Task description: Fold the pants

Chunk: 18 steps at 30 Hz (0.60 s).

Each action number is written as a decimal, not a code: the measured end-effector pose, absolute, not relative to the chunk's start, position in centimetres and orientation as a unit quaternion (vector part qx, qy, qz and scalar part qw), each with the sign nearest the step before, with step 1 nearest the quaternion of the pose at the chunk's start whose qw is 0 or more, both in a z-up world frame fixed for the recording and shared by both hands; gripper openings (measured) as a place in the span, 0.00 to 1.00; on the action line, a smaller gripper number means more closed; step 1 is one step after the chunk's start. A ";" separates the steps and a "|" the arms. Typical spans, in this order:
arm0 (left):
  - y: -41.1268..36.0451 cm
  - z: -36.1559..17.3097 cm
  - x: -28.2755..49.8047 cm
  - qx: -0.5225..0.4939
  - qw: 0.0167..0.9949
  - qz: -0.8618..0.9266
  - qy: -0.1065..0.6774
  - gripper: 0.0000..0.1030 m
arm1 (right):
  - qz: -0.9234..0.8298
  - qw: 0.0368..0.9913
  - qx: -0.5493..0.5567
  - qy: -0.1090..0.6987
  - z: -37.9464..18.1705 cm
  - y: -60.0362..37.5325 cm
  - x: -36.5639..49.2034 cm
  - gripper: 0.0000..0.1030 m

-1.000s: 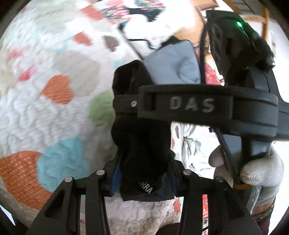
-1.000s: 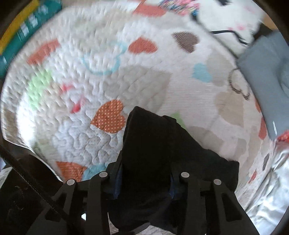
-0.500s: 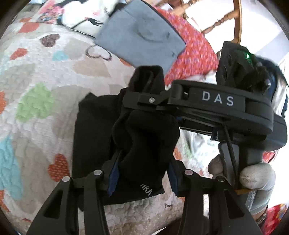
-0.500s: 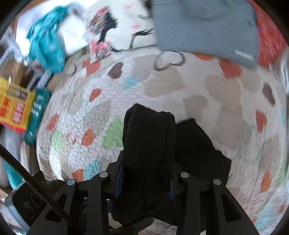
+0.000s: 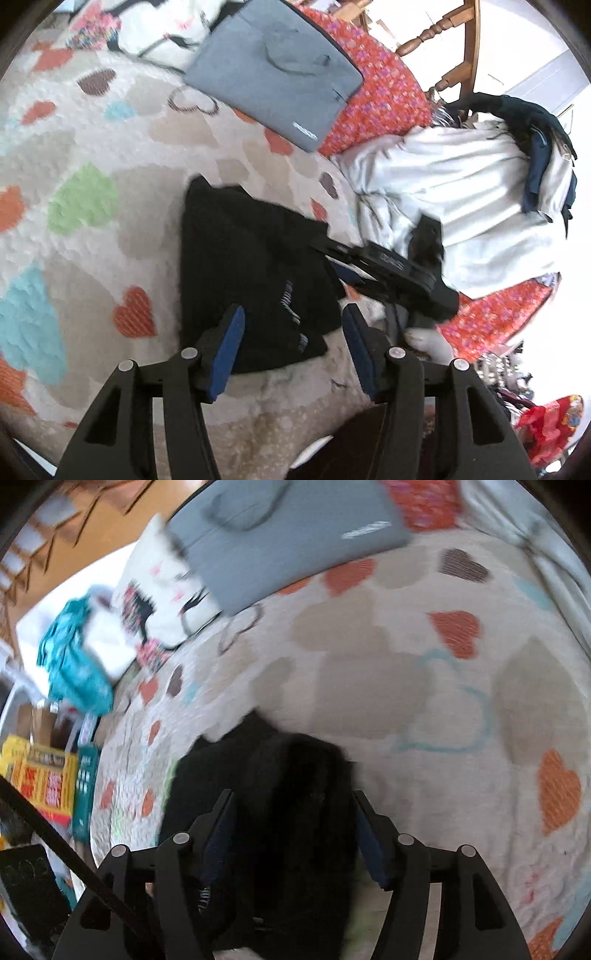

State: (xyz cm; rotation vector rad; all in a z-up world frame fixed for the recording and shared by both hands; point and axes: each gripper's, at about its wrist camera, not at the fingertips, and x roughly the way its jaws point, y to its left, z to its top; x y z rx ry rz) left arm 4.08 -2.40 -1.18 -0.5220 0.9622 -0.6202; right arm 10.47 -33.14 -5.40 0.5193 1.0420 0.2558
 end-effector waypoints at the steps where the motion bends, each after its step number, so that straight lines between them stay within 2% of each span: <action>1: -2.2 -1.2 4.5 -0.244 0.813 -0.283 0.447 0.52 | 0.097 0.834 0.260 0.476 -5.2 -34.6 9.9 0.65; 3: -1.8 -1.2 5.1 -0.250 0.816 -0.271 0.445 0.53 | 0.085 0.848 0.281 0.441 -4.1 -36.1 9.0 0.66; 7: -3.2 -2.0 6.5 -0.242 0.821 -0.262 0.447 0.53 | 0.175 0.858 0.326 0.355 -0.6 -35.7 7.1 0.66; 9: -4.6 -2.9 6.8 -0.221 0.819 -0.266 0.458 0.53 | 0.240 0.832 0.357 0.349 -0.5 -34.4 7.0 0.66; 11: -5.7 -3.7 6.6 -0.198 0.823 -0.264 0.463 0.53 | 0.292 0.784 0.400 0.375 -2.1 -32.7 7.5 0.66; 15: -6.7 -4.2 5.8 -0.171 0.836 -0.268 0.448 0.54 | 0.239 0.757 0.401 0.458 -6.7 -31.5 8.4 0.66; 18: -8.0 -4.7 5.8 -0.150 0.834 -0.285 0.448 0.56 | 0.158 0.781 0.344 0.496 -8.1 -32.5 8.3 0.50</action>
